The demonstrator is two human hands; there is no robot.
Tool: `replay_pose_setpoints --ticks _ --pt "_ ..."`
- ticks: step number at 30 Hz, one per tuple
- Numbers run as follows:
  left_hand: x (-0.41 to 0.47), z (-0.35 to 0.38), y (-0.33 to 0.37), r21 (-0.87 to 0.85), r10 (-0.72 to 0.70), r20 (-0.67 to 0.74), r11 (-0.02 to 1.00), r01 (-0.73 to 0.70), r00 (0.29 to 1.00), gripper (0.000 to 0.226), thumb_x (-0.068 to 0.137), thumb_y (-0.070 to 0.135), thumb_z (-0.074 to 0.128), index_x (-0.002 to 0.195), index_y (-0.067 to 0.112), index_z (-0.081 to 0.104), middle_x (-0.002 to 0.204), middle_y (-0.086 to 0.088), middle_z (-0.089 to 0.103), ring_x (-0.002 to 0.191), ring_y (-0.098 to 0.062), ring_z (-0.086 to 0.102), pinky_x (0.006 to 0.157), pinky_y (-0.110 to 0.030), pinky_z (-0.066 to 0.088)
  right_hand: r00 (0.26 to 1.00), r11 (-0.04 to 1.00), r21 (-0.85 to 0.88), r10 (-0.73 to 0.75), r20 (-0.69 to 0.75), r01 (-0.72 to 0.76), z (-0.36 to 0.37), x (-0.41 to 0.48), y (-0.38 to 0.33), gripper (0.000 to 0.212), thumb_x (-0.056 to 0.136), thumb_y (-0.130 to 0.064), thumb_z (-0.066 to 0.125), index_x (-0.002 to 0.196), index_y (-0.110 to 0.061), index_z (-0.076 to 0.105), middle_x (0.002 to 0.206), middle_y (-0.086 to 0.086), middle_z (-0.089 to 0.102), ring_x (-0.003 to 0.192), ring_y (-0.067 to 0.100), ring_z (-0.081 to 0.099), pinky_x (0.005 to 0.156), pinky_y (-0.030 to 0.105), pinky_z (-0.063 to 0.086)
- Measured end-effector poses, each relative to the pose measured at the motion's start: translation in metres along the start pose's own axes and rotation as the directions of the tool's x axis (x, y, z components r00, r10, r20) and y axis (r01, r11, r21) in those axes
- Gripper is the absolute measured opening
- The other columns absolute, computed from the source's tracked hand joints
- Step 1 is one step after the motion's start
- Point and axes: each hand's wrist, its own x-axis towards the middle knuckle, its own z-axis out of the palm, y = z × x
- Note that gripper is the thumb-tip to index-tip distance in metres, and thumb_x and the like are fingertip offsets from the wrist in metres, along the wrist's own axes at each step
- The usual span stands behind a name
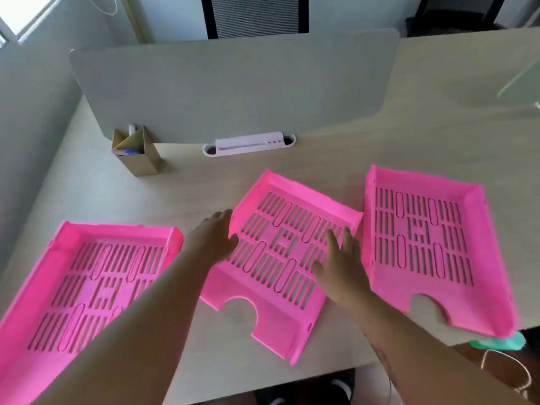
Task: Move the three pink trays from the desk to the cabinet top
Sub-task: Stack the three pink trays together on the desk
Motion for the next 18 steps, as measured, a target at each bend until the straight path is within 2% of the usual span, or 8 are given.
replay_pose_setpoints --ticks 3,5,7,9,12,14,16,18 --pt "-0.009 0.012 -0.006 -0.059 -0.066 0.008 0.996 0.066 0.998 0.051 0.094 0.017 0.053 0.142 0.012 0.037 0.127 -0.016 0.060 0.103 -0.033 0.063 0.078 -0.043 0.054 0.988 0.974 0.170 0.152 -0.009 -0.149 0.015 -0.018 0.006 0.091 0.092 -0.017 0.055 0.151 -0.024 -0.014 0.159 0.010 -0.023 0.147 0.028 -0.007 0.106 0.038 0.039" --pt "-0.013 0.019 -0.010 -0.090 -0.142 -0.007 0.986 0.141 0.990 0.044 0.096 0.010 0.048 0.139 0.010 0.041 0.116 -0.020 0.066 0.090 -0.033 0.067 0.070 -0.040 0.054 0.987 0.942 0.294 0.160 0.021 -0.159 0.025 -0.028 0.007 0.095 0.092 -0.003 0.052 0.150 -0.026 -0.020 0.160 0.006 -0.017 0.141 0.021 0.020 0.094 0.036 0.049" --pt "-0.016 0.021 -0.014 -0.103 -0.189 -0.023 0.977 0.186 0.982 0.031 0.098 0.009 0.045 0.130 0.008 0.050 0.098 -0.019 0.071 0.075 -0.030 0.068 0.062 -0.039 0.056 0.987 0.931 0.330 0.156 0.030 -0.157 0.031 -0.027 0.008 0.096 0.091 0.006 0.047 0.149 -0.028 -0.022 0.162 0.003 -0.007 0.118 0.025 0.053 0.068 0.027 0.056" --pt "-0.022 0.023 -0.017 -0.112 -0.229 -0.031 0.968 0.224 0.973 0.023 0.098 0.010 0.048 0.119 0.007 0.057 0.088 -0.014 0.070 0.068 -0.026 0.064 0.057 -0.036 0.052 0.988 0.925 0.349 0.150 0.025 -0.149 0.034 -0.020 0.011 0.096 0.091 0.009 0.043 0.148 -0.031 -0.023 0.163 0.003 -0.002 0.087 0.024 0.066 0.045 0.021 0.049" --pt "-0.037 0.025 -0.019 -0.179 -0.318 -0.057 0.936 0.303 0.946 0.016 0.094 0.015 0.053 0.105 0.007 0.060 0.091 -0.012 0.065 0.079 -0.031 0.064 0.065 -0.038 0.052 0.992 0.939 0.320 0.120 0.032 -0.124 0.027 0.000 0.009 0.096 0.090 0.010 0.041 0.147 -0.033 -0.023 0.163 0.004 0.001 0.048 0.011 0.049 0.035 0.017 0.038" --pt "-0.047 0.030 -0.019 -0.247 -0.348 -0.068 0.914 0.322 0.935 0.014 0.093 0.012 0.055 0.100 0.002 0.062 0.084 -0.010 0.065 0.067 -0.025 0.064 0.055 -0.033 0.051 0.995 0.954 0.284 0.095 0.028 -0.099 0.021 0.017 0.008 0.093 0.090 0.010 0.040 0.149 -0.031 -0.020 0.162 0.008 0.006 0.042 0.007 0.041 0.033 0.017 0.035" --pt "-0.057 0.036 -0.016 -0.318 -0.395 -0.077 0.880 0.353 0.915 0.009 0.092 0.009 0.056 0.094 0.003 0.063 0.069 0.001 0.059 0.053 -0.009 0.055 0.042 -0.021 0.038 0.997 0.961 0.266 0.077 0.027 -0.082 0.015 0.032 0.005 0.091 0.091 0.009 0.040 0.151 -0.030 -0.015 0.161 0.012 0.015 0.040 0.005 0.040 0.032 0.017 0.034" --pt "-0.064 0.040 -0.012 -0.351 -0.437 -0.086 0.855 0.383 0.895 0.005 0.092 0.009 0.056 0.090 0.007 0.061 0.063 0.008 0.053 0.050 -0.001 0.049 0.038 -0.013 0.030 0.998 0.966 0.250 0.055 0.044 -0.064 0.012 0.044 0.004 0.089 0.091 0.008 0.041 0.152 -0.031 -0.012 0.158 0.016 0.024 0.039 0.005 0.040 0.030 0.016 0.032"
